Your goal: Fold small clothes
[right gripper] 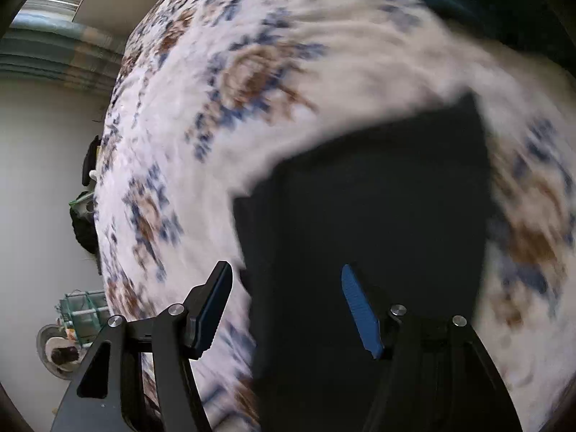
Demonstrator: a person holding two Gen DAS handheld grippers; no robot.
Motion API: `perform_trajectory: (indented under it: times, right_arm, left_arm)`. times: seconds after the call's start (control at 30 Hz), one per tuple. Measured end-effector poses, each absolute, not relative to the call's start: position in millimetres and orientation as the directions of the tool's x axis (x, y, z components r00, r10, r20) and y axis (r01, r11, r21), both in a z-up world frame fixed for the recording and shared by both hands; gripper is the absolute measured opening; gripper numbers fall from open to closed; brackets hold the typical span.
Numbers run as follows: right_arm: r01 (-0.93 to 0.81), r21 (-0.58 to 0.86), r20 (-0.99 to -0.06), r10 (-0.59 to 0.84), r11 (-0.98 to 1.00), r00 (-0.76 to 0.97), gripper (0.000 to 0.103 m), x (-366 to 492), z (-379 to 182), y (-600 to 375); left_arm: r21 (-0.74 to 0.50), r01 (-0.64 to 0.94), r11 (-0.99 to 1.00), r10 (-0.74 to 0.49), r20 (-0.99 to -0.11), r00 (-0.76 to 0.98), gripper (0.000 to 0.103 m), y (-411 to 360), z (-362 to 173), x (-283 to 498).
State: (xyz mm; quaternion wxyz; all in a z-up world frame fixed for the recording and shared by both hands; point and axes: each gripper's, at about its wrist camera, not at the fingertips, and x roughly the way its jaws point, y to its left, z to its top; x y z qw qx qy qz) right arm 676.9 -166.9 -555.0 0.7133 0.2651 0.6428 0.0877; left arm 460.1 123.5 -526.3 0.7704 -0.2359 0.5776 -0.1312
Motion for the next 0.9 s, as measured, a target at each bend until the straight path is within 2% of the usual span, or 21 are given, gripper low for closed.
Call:
perform_trajectory:
  times: [0.07, 0.1, 0.13, 0.17, 0.2, 0.27, 0.4, 0.43, 0.53, 0.7, 0.9]
  right_arm:
    - [0.257, 0.445, -0.895, 0.419, 0.858, 0.151, 0.066, 628.4, -560.7, -190.4]
    - [0.276, 0.437, -0.899, 0.412, 0.856, 0.147, 0.066, 609.6, -565.8, -196.8]
    - [0.315, 0.433, -0.901, 0.41, 0.845, 0.139, 0.066, 584.8, -572.2, -208.1]
    - [0.346, 0.432, -0.901, 0.415, 0.832, 0.128, 0.066, 566.8, -578.6, -216.9]
    - [0.385, 0.44, -0.895, 0.431, 0.811, 0.113, 0.066, 542.4, -587.1, -227.2]
    - [0.451, 0.44, -0.89, 0.445, 0.776, 0.102, 0.066, 504.7, -601.9, -239.0]
    - [0.528, 0.449, -0.876, 0.471, 0.721, 0.101, 0.066, 434.1, -617.8, -249.0]
    - [0.529, 0.452, -0.872, 0.481, 0.718, 0.092, 0.066, 419.1, -619.0, -248.1]
    - [0.538, 0.463, -0.854, 0.516, 0.704, 0.06, 0.066, 370.2, -622.1, -236.7]
    - [0.545, 0.464, -0.836, 0.548, 0.698, 0.009, 0.066, 298.1, -618.3, -217.1]
    - [0.528, 0.483, -0.814, 0.581, 0.699, -0.025, 0.066, 225.3, -614.0, -192.7]
  left_arm:
    - [-0.476, -0.013, 0.88, -0.454, -0.847, 0.277, 0.054, 103.7, -529.1, 466.7]
    - [-0.467, 0.017, 0.884, -0.454, -0.849, 0.268, 0.04, 94.9, -531.8, 468.5]
    - [-0.434, 0.047, 0.9, -0.431, -0.867, 0.251, 0.017, 86.7, -537.3, 469.4]
    - [-0.402, 0.073, 0.913, -0.408, -0.884, 0.229, 0.008, 80.8, -543.8, 468.8]
    - [-0.373, 0.09, 0.923, -0.384, -0.893, 0.236, 0.006, 80.0, -547.7, 469.6]
    - [-0.324, 0.084, 0.943, -0.334, -0.912, 0.239, 0.006, 90.7, -554.5, 475.2]
    - [-0.447, -0.012, 0.895, -0.434, -0.874, 0.218, 0.011, 126.8, -538.2, 468.8]
    - [-0.434, -0.007, 0.901, -0.422, -0.878, 0.226, 0.021, 129.5, -528.5, 461.1]
    - [-0.454, -0.011, 0.891, -0.442, -0.872, 0.212, 0.04, 136.0, -503.7, 416.6]
    - [-0.449, -0.078, 0.89, -0.438, -0.89, 0.131, 0.041, 125.9, -492.7, 318.4]
    - [-0.429, -0.206, 0.879, -0.433, -0.901, 0.027, 0.041, 96.5, -530.1, 239.9]
